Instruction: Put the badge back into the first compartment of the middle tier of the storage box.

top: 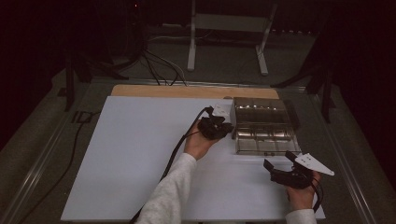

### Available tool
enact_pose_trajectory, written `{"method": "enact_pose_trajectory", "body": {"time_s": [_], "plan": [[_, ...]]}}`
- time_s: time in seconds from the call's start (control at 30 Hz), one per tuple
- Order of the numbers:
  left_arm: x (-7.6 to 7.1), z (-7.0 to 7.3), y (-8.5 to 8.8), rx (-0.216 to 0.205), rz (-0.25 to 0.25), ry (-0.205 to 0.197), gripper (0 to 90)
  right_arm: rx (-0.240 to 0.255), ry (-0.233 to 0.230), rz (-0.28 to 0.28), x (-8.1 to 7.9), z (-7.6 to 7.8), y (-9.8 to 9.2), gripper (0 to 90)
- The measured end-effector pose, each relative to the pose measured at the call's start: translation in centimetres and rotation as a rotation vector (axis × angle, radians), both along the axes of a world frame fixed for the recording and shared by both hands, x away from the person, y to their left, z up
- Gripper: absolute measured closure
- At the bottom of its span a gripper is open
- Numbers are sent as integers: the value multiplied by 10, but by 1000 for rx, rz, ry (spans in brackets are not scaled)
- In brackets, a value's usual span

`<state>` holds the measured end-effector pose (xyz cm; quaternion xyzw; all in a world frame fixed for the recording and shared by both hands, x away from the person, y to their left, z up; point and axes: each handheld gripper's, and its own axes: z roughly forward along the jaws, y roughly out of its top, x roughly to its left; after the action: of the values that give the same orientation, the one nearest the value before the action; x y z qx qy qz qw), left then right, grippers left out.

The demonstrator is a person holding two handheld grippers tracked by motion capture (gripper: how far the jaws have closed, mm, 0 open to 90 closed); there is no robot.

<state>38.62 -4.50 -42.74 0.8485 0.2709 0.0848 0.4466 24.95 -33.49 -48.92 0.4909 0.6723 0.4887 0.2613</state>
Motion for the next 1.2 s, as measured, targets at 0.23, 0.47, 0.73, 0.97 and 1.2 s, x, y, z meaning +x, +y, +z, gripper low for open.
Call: {"method": "enact_pose_trajectory", "body": {"time_s": [0.23,0.47,0.73,0.97,1.2], "plan": [[-1,-4,-10,-2,-14,10,821,0,-1,1,0,0,0,7],[-1,-6,-17,-7,-24,19,821,-1,-1,3,0,0,1,7],[-4,-10,-26,-8,-40,25,821,-4,0,5,0,0,1,7],[-4,-13,-32,-9,-45,35,820,-6,-1,6,1,0,2,7],[-4,-15,-38,-5,-55,40,821,-2,-1,3,0,0,1,7]]}}
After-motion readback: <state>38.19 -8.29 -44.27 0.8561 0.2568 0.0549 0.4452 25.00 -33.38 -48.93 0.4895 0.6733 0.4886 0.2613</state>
